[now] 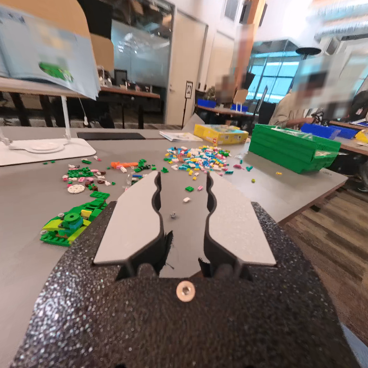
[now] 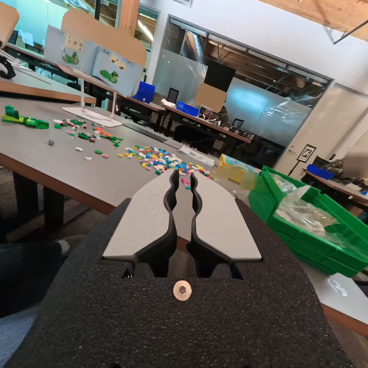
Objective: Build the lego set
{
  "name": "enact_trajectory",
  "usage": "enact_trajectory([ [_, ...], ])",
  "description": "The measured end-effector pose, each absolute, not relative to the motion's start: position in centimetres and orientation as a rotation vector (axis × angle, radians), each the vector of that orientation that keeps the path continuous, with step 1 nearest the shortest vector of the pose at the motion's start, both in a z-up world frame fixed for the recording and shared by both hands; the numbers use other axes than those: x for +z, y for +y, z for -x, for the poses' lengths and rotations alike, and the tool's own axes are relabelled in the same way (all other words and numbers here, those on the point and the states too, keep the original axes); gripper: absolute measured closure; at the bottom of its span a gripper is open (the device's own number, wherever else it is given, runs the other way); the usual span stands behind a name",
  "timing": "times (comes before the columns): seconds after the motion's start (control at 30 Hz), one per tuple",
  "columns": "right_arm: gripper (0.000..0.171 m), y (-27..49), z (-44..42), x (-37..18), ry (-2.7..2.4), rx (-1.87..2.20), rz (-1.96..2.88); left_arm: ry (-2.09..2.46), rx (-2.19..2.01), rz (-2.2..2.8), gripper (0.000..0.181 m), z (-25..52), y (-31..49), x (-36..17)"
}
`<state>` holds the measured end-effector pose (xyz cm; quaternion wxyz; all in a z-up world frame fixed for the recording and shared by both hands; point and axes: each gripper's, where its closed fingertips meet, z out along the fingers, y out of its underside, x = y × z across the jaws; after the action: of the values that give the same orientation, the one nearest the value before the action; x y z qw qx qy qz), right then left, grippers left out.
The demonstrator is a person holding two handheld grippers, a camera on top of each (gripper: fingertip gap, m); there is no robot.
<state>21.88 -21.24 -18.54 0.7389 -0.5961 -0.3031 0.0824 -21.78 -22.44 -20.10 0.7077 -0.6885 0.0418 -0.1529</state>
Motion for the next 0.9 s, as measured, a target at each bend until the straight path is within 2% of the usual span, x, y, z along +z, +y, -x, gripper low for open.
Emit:
enact_trajectory([
  [0.47,0.162,-24.5,-26.2,-10.6,-0.496,0.219,1.145,0.249,0.007,1.322,0.144,18.9,-35.0,-13.4],
  [0.63,0.162,-24.0,-24.9,-11.8,-0.525,0.221,1.192,0.259,0.057,1.284,0.145,18.9,-35.9,-12.8],
  [0.9,0.162,-20.9,-19.4,-18.0,-0.721,0.21,1.332,0.222,0.041,1.293,0.146,20.0,-33.7,-16.2],
])
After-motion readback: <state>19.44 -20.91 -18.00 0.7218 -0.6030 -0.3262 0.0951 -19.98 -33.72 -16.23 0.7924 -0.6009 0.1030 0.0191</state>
